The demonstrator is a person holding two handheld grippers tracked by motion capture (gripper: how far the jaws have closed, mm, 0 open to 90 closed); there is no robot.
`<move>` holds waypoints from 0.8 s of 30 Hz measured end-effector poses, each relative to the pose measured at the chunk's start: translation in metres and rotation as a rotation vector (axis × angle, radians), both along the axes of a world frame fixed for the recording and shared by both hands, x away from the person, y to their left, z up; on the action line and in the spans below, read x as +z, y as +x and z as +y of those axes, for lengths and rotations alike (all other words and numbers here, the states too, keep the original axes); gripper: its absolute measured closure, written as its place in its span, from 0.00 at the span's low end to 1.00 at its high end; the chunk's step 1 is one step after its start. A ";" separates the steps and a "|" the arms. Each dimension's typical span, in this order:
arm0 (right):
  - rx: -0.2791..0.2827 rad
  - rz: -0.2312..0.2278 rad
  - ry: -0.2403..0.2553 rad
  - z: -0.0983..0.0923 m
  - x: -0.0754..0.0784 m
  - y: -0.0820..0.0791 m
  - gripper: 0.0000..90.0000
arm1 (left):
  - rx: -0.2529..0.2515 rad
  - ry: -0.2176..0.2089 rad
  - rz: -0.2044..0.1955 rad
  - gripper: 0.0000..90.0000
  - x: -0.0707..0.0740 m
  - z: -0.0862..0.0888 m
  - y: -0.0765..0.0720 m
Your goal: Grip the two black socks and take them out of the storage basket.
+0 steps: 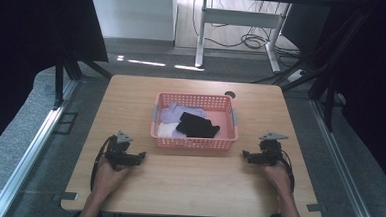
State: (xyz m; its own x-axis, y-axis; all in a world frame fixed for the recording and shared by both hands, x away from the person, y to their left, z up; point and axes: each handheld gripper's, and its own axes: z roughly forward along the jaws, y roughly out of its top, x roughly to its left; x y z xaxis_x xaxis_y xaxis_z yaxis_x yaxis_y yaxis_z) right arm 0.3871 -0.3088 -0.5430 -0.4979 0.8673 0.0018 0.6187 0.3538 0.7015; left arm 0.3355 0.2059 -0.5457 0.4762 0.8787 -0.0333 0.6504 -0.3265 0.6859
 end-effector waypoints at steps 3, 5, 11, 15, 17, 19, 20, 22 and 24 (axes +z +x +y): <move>-0.002 0.003 -0.006 0.001 0.000 0.001 0.02 | 0.000 0.000 0.000 0.13 0.000 0.000 0.000; -0.002 0.002 -0.004 0.001 0.000 0.001 0.02 | 0.000 0.000 0.000 0.13 0.000 0.000 0.000; -0.010 0.010 -0.010 0.002 0.000 0.001 0.00 | 0.000 0.000 0.000 0.13 0.000 0.000 0.000; -0.010 0.021 -0.013 0.002 0.001 0.002 0.00 | 0.000 0.000 0.000 0.13 0.000 0.000 0.000; -0.006 0.027 -0.016 0.002 0.001 0.001 0.00 | 0.000 0.000 0.000 0.13 0.000 0.000 0.000; -0.005 0.035 -0.021 0.002 0.002 0.002 0.00 | 0.000 0.000 0.000 0.13 0.000 0.000 0.000; -0.006 0.035 -0.021 0.002 0.002 0.002 0.00 | 0.000 0.000 0.000 0.13 0.000 0.000 0.000; -0.009 0.043 -0.027 0.002 0.003 0.002 0.00 | 0.000 -0.001 0.000 0.13 0.000 0.000 0.000; -0.015 0.046 -0.026 0.002 0.003 0.002 0.00 | 0.000 0.000 0.000 0.13 0.000 0.000 0.000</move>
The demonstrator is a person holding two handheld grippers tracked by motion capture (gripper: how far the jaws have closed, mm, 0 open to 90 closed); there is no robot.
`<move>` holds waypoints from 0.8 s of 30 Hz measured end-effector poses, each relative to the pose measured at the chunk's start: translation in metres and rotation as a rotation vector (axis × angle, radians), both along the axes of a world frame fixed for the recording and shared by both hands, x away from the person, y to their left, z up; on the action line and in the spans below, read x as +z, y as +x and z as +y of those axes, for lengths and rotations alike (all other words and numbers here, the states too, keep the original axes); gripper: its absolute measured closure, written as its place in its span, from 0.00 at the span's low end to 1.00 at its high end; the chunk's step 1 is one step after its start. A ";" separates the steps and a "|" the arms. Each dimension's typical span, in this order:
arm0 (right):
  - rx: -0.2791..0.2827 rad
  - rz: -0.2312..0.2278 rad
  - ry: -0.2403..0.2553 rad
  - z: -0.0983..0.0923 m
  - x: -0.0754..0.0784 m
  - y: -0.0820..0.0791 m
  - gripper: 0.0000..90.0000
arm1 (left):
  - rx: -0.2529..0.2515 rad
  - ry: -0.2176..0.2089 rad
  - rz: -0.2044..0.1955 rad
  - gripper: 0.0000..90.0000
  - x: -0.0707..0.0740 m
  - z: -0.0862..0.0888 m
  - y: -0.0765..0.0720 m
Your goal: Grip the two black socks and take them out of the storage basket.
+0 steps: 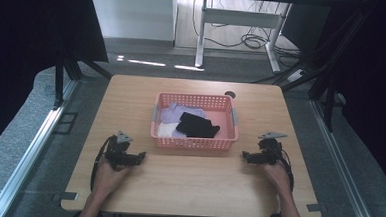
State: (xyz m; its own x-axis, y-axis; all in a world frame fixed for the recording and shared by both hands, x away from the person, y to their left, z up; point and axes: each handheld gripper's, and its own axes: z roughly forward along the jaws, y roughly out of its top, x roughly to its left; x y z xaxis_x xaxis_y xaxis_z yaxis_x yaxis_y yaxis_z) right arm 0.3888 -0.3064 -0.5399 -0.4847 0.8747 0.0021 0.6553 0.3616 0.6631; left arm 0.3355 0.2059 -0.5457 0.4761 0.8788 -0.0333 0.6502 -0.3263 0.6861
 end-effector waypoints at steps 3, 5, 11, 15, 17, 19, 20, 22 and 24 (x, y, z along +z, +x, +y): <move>0.000 0.012 0.005 -0.001 0.001 0.000 0.01 | 0.000 0.000 0.000 0.13 0.000 0.000 0.000; 0.000 0.020 0.010 -0.001 0.003 0.000 0.01 | 0.000 0.000 0.000 0.13 0.000 0.000 0.000; 0.015 0.046 0.016 -0.001 0.009 -0.001 0.01 | 0.000 -0.001 0.000 0.13 0.000 0.000 0.000; 0.035 0.049 0.021 0.003 0.018 -0.002 0.01 | 0.001 -0.001 0.000 0.13 0.000 0.000 0.000; 0.044 0.048 0.014 0.004 0.022 -0.003 0.01 | 0.001 -0.001 0.000 0.13 0.000 0.000 0.000; 0.056 0.055 0.003 0.007 0.026 -0.002 0.00 | -0.001 0.003 0.001 0.13 0.000 0.000 0.000; 0.057 0.057 -0.007 0.007 0.028 -0.002 0.00 | -0.001 0.002 0.001 0.13 0.000 0.000 0.000; 0.067 0.064 -0.003 0.008 0.033 -0.001 0.00 | -0.001 0.003 0.001 0.13 0.000 0.000 0.000; 0.066 0.058 -0.001 0.008 0.038 -0.001 0.01 | -0.001 0.003 0.001 0.13 0.000 0.000 0.000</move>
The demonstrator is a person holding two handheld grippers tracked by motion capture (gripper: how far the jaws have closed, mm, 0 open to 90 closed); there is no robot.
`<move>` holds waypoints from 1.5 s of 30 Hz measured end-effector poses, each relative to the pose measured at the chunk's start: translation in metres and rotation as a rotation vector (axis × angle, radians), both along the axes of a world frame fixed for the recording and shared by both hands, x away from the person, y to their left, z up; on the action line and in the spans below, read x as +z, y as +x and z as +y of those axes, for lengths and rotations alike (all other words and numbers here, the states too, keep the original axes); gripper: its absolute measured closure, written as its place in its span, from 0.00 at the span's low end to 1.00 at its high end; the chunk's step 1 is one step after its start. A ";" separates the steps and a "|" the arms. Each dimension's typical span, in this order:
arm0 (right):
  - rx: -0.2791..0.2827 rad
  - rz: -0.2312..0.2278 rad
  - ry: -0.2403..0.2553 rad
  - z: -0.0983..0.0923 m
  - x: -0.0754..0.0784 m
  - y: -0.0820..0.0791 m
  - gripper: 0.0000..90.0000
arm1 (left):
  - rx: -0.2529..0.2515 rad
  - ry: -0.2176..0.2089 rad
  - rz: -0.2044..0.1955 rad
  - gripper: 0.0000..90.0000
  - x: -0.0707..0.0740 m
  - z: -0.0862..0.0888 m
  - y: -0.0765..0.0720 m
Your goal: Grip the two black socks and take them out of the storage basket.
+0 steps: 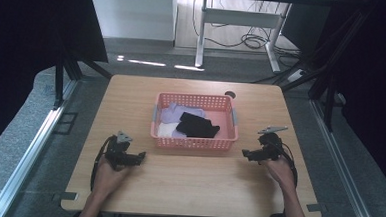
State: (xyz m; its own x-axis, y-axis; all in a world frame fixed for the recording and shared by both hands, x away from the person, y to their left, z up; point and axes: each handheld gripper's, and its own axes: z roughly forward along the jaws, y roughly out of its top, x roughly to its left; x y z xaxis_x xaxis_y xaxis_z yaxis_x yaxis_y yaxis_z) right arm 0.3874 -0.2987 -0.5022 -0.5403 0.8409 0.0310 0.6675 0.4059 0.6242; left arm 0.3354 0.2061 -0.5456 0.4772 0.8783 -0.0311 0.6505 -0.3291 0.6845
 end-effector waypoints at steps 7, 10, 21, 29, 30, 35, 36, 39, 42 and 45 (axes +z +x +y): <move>0.004 -0.015 0.024 0.000 0.020 0.002 0.02 | 0.000 0.000 0.000 0.13 0.000 0.000 0.000; 0.001 -0.020 0.027 0.002 0.026 0.003 0.05 | 0.000 0.000 0.000 0.13 0.000 0.000 0.000; 0.021 0.005 0.068 0.011 0.053 0.013 0.11 | 0.000 0.000 0.000 0.13 0.000 0.000 0.000; 0.053 0.048 0.110 0.022 0.075 0.025 0.14 | -0.001 0.001 0.000 0.13 0.000 0.000 0.000; 0.064 0.048 0.112 0.024 0.078 0.027 0.14 | -0.001 0.001 0.000 0.13 0.000 0.000 0.000; 0.103 0.049 0.090 0.040 0.090 0.036 0.15 | -0.002 0.002 0.000 0.13 0.000 0.000 0.000; 0.109 0.051 0.084 0.044 0.091 0.038 0.15 | -0.002 0.002 0.000 0.13 0.000 0.000 0.000; 0.116 0.059 0.061 0.054 0.092 0.046 0.16 | -0.002 0.002 0.000 0.13 0.000 0.000 0.000; 0.130 0.069 0.050 0.064 0.092 0.053 0.21 | -0.002 0.001 0.000 0.13 0.000 0.000 0.000; 0.146 0.087 0.038 0.076 0.091 0.060 0.26 | -0.002 0.002 0.000 0.13 0.000 0.000 0.000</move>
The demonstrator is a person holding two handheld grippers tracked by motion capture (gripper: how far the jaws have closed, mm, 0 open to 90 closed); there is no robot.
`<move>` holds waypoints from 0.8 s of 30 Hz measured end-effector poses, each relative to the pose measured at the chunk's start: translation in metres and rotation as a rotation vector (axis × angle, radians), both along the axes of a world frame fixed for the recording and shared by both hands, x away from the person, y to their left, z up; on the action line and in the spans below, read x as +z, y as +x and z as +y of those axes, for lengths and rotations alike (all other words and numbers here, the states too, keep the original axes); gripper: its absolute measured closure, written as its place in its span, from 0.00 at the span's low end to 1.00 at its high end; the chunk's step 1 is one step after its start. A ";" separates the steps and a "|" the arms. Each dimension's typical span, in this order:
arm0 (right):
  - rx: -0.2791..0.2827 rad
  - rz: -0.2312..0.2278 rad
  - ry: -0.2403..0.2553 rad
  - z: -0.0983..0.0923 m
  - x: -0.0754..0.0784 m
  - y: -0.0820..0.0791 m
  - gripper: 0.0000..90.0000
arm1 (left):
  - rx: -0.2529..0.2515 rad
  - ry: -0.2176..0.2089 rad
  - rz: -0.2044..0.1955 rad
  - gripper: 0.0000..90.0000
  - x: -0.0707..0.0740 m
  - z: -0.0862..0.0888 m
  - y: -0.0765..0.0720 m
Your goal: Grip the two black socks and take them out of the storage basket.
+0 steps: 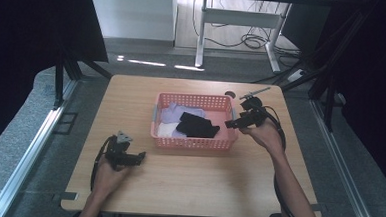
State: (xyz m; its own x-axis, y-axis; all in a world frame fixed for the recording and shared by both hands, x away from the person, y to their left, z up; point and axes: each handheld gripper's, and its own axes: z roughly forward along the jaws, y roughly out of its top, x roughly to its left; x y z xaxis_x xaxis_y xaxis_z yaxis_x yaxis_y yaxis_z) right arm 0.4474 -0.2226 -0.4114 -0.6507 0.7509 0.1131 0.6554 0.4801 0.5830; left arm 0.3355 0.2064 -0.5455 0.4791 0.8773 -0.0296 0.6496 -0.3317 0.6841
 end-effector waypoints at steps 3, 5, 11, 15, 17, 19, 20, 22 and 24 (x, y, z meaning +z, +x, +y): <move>0.015 0.007 0.000 0.010 -0.001 0.005 0.30 | 0.000 0.000 0.000 0.13 0.000 0.000 0.000; 0.029 0.012 -0.006 0.017 -0.001 0.009 0.32 | 0.001 0.000 0.000 0.13 0.000 0.000 0.000; 0.064 0.025 -0.027 0.036 -0.005 0.021 0.37 | 0.000 -0.001 0.000 0.13 0.000 0.000 0.000; 0.083 0.030 -0.044 0.050 -0.010 0.029 0.41 | 0.000 -0.003 0.000 0.13 0.000 0.000 0.000; 0.093 0.029 -0.051 0.057 -0.013 0.032 0.42 | 0.000 -0.002 0.000 0.13 0.000 0.000 0.000; 0.104 0.031 -0.052 0.064 -0.015 0.036 0.43 | 0.000 -0.003 0.000 0.13 0.000 0.000 0.000; 0.112 0.030 -0.052 0.068 -0.017 0.037 0.43 | 0.000 -0.003 0.000 0.13 0.000 0.000 0.000; 0.129 0.037 -0.056 0.076 -0.021 0.040 0.43 | 0.000 -0.003 0.000 0.13 0.000 0.000 0.000; 0.140 0.044 -0.061 0.085 -0.025 0.043 0.43 | 0.000 -0.001 0.001 0.13 0.000 0.000 0.000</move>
